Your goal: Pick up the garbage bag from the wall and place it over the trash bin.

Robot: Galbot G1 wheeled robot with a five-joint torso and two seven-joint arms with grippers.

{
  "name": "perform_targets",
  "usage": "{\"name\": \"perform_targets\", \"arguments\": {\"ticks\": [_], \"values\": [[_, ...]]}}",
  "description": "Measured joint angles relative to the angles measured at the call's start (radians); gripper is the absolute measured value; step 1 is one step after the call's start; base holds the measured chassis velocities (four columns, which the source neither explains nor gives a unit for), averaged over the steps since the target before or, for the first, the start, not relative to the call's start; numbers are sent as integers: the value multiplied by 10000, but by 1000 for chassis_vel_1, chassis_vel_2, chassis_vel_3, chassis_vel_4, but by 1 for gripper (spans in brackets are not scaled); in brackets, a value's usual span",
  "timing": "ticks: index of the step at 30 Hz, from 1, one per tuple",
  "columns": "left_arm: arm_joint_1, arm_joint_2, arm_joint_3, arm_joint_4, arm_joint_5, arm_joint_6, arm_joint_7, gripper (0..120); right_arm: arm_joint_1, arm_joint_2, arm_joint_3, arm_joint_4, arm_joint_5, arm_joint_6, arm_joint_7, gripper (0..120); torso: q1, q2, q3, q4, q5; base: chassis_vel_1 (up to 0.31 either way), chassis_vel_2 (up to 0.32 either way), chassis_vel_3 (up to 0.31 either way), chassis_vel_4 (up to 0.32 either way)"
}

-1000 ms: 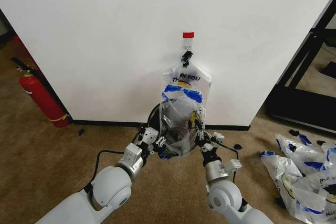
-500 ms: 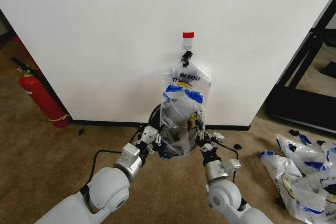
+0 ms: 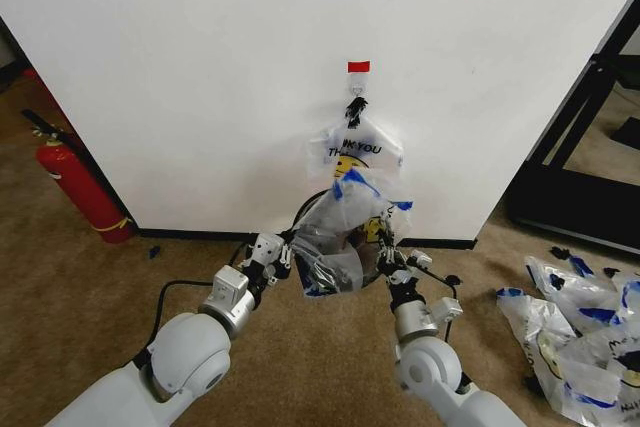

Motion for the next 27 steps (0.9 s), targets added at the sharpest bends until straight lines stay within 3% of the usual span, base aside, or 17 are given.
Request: {"name": "perform_targets", "arguments": {"ticks": [16,24,27], "values": [[-431,-80,90,1304,816,-625,1065,0,-720,-492,320,1034,1461,-1007,-1161,0,0,0,0,-1,-1,0,0,0,0],[-239,-41,52,1148,978,-781,1341,0,-788,-492,366,987,1291,-996,-1319,0,0,0,0,0,0,0,0,0,0],[-33,18,-18,1043,1079,-881,1380,10,-711,-408,347,866,1155,-955,-1202,0,0,0,0,0,0,0,0,0,0]]}}
